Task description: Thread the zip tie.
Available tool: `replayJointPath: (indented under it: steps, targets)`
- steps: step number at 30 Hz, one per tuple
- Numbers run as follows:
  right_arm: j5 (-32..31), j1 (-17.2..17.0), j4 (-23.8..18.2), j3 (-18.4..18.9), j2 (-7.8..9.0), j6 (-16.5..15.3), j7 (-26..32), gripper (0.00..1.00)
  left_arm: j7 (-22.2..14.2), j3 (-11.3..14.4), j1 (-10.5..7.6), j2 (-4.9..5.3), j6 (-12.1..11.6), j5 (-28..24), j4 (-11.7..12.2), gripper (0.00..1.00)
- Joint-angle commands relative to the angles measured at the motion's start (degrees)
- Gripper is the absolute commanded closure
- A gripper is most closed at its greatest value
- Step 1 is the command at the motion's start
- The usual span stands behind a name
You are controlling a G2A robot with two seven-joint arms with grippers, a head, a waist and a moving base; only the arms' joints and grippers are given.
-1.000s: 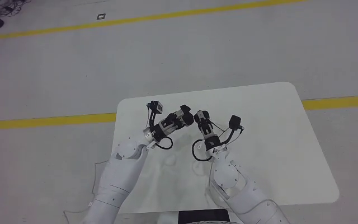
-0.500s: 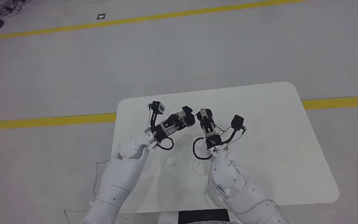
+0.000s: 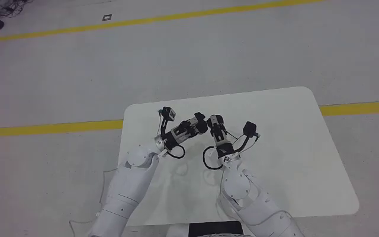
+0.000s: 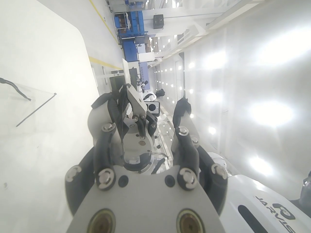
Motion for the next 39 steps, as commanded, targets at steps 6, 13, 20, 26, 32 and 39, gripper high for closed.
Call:
replayJointPath:
  steps: [6, 13, 20, 26, 32, 39]
  targets:
    - [-1.23, 0.04, 0.31, 0.18, -0.19, -0.24, 0.28, 1.0, 0.32, -0.12, -0.08, -0.09, 0.0, 0.13, -0.01, 0.61]
    - [-3.21, 0.17, 0.53, 0.39, -0.33, -0.24, 0.5, 1.0, 0.36, -0.03, -0.26, -0.19, 0.0, 0.14, 0.27, 0.62]
    - [-3.81, 0.08, 0.67, 0.61, -0.51, -0.47, 0.77, 1.0, 0.42, -0.06, -0.46, -0.23, 0.0, 0.35, 0.24, 0.65]
    - [-4.33, -0.12, 0.71, 0.75, -0.65, -0.59, 1.05, 1.0, 0.59, -0.25, -0.22, -0.21, 0.0, 0.66, -0.51, 0.66]
    - [-4.95, -0.52, 0.41, 0.83, -0.75, -0.89, 1.17, 1.0, 0.79, -0.41, 0.06, -0.18, 0.0, 0.89, -0.59, 0.67]
    - [-5.07, -0.85, 0.35, 0.82, -0.93, -0.99, 1.38, 1.0, 0.75, -0.53, 0.24, -0.13, 0.0, 0.76, -0.47, 0.98]
